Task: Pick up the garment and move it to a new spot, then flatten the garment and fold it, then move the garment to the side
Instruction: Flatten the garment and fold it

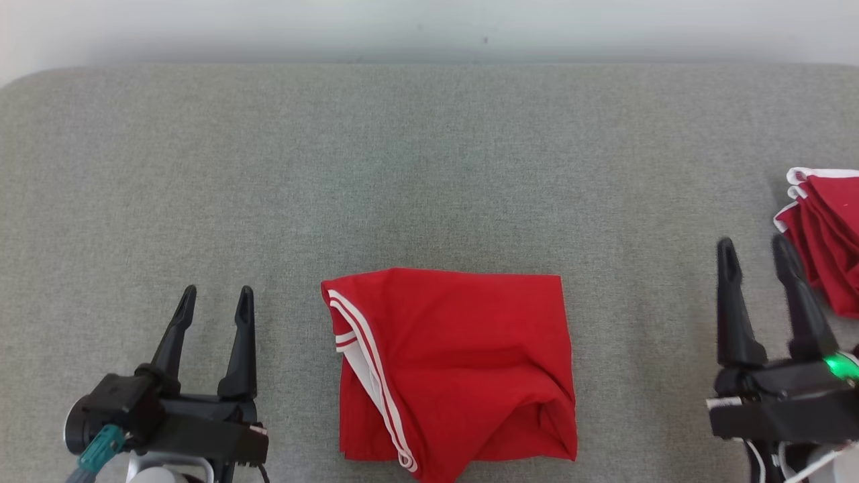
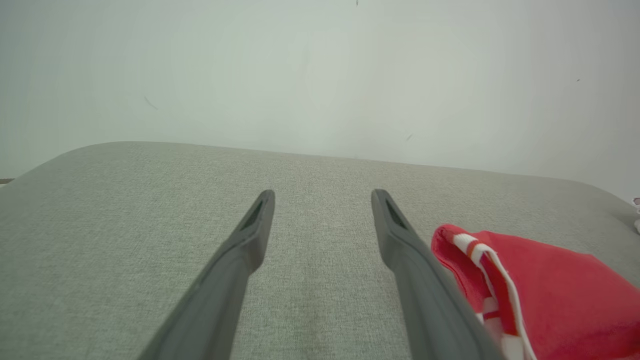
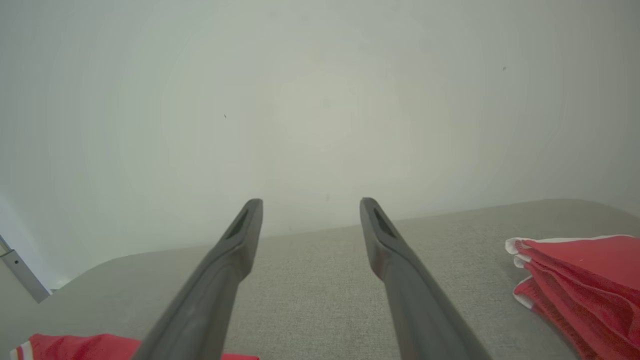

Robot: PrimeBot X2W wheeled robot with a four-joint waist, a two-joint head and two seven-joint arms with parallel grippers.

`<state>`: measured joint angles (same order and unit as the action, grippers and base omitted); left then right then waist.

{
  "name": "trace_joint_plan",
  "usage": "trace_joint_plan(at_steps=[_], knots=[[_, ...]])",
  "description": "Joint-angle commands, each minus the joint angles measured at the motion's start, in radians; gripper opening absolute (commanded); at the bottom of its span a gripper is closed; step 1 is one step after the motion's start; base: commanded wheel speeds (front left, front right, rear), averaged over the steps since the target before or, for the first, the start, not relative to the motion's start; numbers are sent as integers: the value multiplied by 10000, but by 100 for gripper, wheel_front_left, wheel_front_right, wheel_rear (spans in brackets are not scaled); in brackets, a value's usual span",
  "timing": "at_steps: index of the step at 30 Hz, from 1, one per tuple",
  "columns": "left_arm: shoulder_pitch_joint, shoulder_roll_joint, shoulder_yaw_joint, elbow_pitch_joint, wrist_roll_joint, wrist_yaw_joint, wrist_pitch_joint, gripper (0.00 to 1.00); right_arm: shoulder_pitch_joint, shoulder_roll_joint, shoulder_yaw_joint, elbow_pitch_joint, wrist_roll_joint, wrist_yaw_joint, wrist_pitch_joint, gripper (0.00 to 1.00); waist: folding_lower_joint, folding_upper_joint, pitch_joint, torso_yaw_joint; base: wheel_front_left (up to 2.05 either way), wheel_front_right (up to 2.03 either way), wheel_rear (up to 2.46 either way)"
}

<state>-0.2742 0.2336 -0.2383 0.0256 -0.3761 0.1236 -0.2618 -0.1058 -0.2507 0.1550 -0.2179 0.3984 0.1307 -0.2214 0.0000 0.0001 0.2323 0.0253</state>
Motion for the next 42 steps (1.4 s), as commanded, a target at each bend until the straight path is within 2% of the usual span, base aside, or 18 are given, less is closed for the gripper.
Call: trace_joint_plan(at_steps=[1, 2, 5, 9, 16, 28, 34, 38, 39, 40, 42], knots=[[221, 82, 44, -90, 110, 49, -39, 100, 233, 12, -150, 2, -351, -1, -28, 100, 0, -1, -88, -52, 0, 0, 0], [221, 82, 44, -90, 110, 49, -39, 100, 233, 12, -150, 2, -351, -1, -28, 100, 0, -1, -88, -52, 0, 0, 0], [499, 153, 125, -378, 151, 186, -42, 100, 782, -9, -608, 133, -1466, -1, -70, 100, 0, -1, -245, -109, 0, 0, 0], [790, 214, 147, -587, 197, 279, -41, 100, 1313, 54, -854, 303, -2019, -1, -150, 100, 0, -1, -448, -152, 0, 0, 0], [1182, 289, 128, -760, 117, 388, 92, 100, 2117, 171, -947, 640, -2200, -1, -206, 100, 0, -1, -726, -167, 0, 0, 0], [1241, 380, 40, -849, 84, 441, 204, 100, 2035, 110, -793, 777, -2120, -1, -295, 100, 0, -1, -779, -181, 0, 0, 0], [958, 284, -94, -782, 58, 386, 192, 100, 1497, -173, -106, 781, -1985, -1, -203, 100, 0, -1, -620, 41, 0, 0, 0], [781, 174, -241, -699, 77, 274, 146, 100, 853, -535, 1075, 1068, -1778, -1, -85, 100, 0, -1, -477, 287, 0, 0, 0], [732, 141, -268, -662, 70, 286, 131, 100, 690, -626, 1436, 1204, -1666, -1, -61, 59, 0, -1, -446, 358, 0, 0, 0], [686, 107, -291, -617, 59, 246, 133, 100, 527, -737, 1802, 1356, -1567, -1, -15, 0, 0, -1, -420, 428, 0, 0, 0], [610, 19, -365, -551, 53, 189, 109, 100, 219, -929, 2460, 1680, -1354, -1, -19, 0, 0, -1, -361, 582, 0, 0, 0]])
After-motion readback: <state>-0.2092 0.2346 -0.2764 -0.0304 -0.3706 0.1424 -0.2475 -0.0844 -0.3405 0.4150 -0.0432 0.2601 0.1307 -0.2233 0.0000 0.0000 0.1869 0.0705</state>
